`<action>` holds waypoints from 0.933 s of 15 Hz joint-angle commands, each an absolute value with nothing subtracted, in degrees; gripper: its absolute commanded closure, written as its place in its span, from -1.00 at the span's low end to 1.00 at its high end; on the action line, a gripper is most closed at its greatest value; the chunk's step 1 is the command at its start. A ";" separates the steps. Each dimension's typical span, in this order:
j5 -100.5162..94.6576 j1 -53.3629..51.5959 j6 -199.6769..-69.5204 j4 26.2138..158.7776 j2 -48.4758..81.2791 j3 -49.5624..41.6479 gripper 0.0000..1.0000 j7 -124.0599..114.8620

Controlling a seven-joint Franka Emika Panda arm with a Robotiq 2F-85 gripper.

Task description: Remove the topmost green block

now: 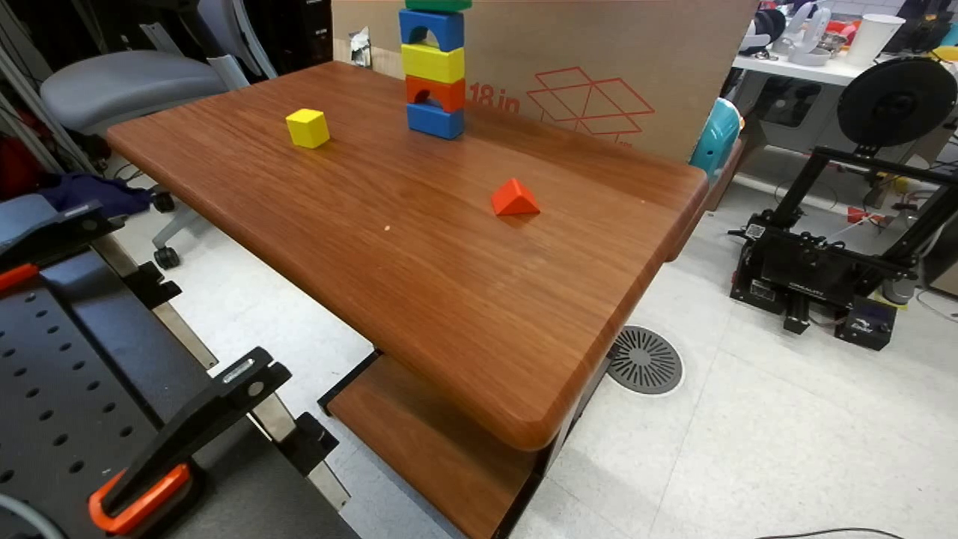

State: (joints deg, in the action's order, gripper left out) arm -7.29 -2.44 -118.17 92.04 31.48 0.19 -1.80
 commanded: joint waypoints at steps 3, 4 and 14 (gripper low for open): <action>-8.34 -3.55 -117.82 94.81 28.06 0.33 0.16 -1.38; -8.51 -3.95 -118.14 95.87 27.15 0.63 0.16 -1.30; -8.57 -8.11 -119.87 100.97 26.63 3.88 0.16 -0.55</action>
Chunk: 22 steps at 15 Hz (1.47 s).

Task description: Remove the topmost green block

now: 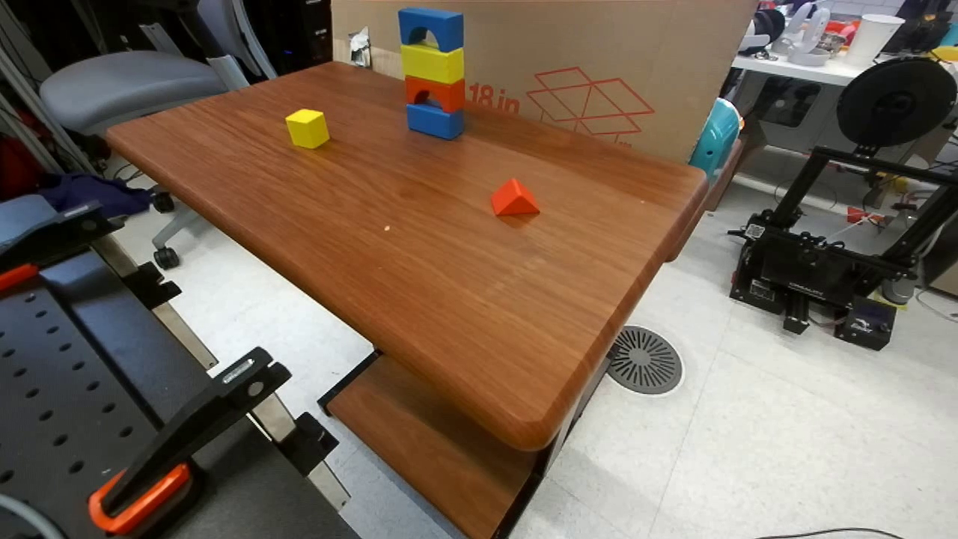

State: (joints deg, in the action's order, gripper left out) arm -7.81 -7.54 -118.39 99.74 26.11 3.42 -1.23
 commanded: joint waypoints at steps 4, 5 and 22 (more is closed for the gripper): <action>-9.08 -9.05 -120.81 99.90 30.27 3.51 0.16 -1.48; -9.30 -9.23 -121.04 99.65 31.09 3.39 0.16 -1.70; -9.87 -10.19 -125.02 95.21 39.75 3.70 0.16 -2.68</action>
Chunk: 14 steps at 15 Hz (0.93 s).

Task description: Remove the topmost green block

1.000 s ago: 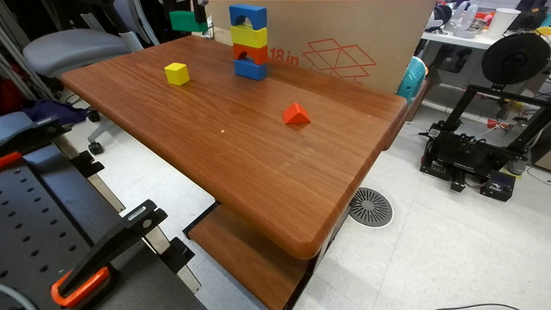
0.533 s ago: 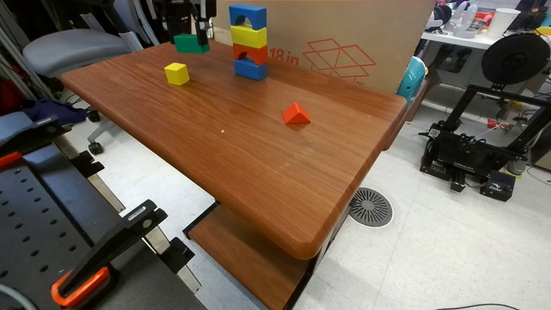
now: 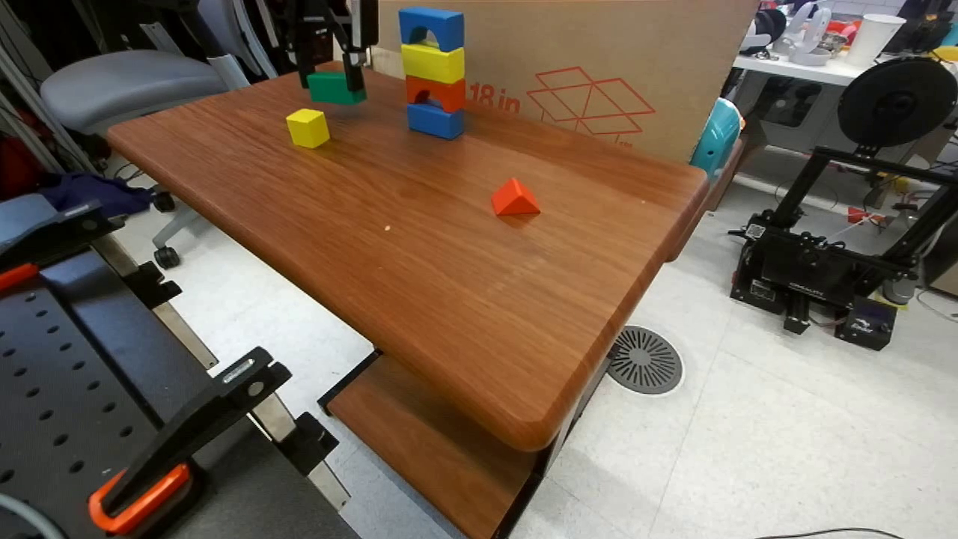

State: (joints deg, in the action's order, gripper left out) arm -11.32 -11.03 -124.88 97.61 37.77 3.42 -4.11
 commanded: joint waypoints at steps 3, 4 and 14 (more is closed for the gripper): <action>-10.44 -10.50 -125.25 94.59 40.70 3.34 0.16 -3.19; -10.72 -10.72 -125.36 94.51 40.94 3.22 0.16 -3.34; -10.81 -10.99 -131.27 102.05 33.64 3.83 -1.00 -3.37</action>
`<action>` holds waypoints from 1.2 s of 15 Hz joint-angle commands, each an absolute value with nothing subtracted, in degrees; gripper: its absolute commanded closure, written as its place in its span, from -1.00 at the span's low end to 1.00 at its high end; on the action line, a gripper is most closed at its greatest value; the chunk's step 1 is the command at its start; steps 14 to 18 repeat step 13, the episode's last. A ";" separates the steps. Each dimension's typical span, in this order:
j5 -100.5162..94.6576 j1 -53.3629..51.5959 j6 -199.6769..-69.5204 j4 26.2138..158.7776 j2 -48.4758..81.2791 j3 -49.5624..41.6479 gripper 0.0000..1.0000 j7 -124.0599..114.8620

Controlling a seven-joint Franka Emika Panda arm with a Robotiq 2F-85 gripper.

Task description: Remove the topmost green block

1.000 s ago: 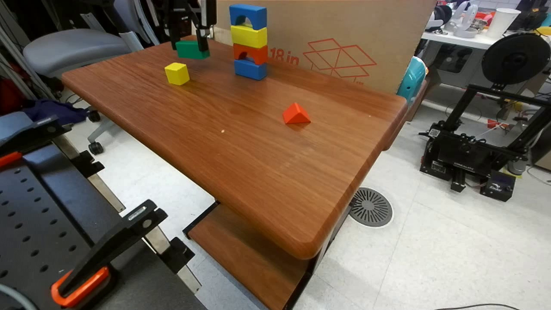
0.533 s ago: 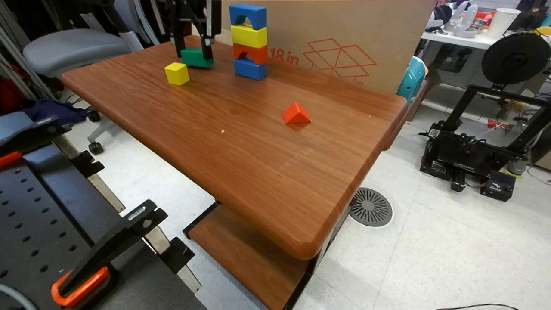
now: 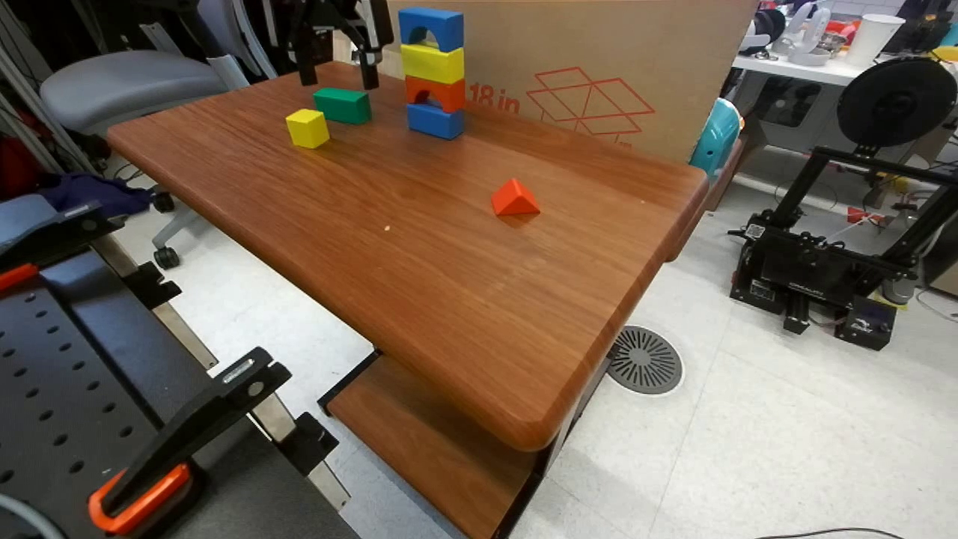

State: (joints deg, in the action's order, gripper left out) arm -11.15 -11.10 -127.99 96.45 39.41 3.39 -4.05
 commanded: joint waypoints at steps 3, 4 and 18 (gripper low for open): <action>-8.64 -9.55 -135.36 108.21 27.02 5.09 -1.00 -2.67; -7.55 -8.95 -136.12 110.28 24.57 5.42 -1.00 -2.38; -5.61 -8.50 -133.75 112.56 19.94 4.56 -1.00 -2.75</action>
